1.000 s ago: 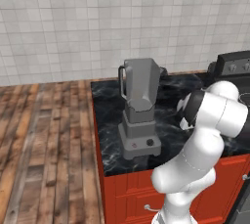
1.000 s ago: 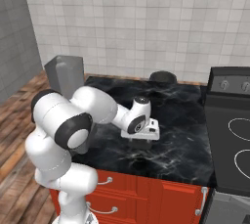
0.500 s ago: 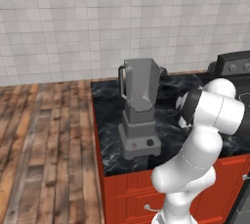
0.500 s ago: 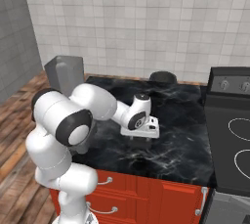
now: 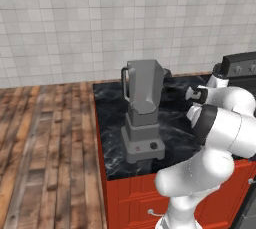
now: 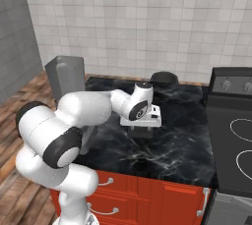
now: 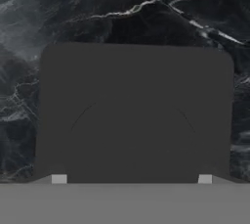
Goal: Open the blender lid, put the tangerine in the blender, close the lid, and start the blender.
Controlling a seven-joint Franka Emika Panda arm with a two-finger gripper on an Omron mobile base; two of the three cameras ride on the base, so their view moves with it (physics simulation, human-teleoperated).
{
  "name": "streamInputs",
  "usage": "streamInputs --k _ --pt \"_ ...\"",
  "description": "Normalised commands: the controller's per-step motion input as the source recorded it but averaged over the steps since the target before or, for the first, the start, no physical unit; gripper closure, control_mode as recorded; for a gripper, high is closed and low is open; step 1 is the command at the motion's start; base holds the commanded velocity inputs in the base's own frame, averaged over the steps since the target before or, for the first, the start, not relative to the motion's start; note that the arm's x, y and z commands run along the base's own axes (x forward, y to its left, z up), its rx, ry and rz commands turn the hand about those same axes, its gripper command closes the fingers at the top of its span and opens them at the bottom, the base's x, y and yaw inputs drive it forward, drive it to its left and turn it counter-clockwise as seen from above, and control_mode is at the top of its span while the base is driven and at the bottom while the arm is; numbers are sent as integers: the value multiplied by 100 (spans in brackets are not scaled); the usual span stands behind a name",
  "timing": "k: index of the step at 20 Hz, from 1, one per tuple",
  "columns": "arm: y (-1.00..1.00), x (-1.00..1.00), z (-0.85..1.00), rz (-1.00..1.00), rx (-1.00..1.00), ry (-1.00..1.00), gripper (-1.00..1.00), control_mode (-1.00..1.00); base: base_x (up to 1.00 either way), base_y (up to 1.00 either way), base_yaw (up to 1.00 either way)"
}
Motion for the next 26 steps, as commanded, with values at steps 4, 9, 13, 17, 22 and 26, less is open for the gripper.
streamInputs --k 4,9,13,17,22,26 --pt "18 -24 100 4 0 -15 100 -100 0 0 0" --pt "45 -21 100 0 -1 -5 100 -100 0 0 0" --pt "22 -39 53 0 0 -6 100 -100 0 0 0" --pt "2 -50 24 1 1 -19 100 -100 0 0 0" --pt "25 -46 100 0 1 -9 100 -100 0 0 0" --pt "43 -36 100 0 0 -5 100 -100 0 0 0"
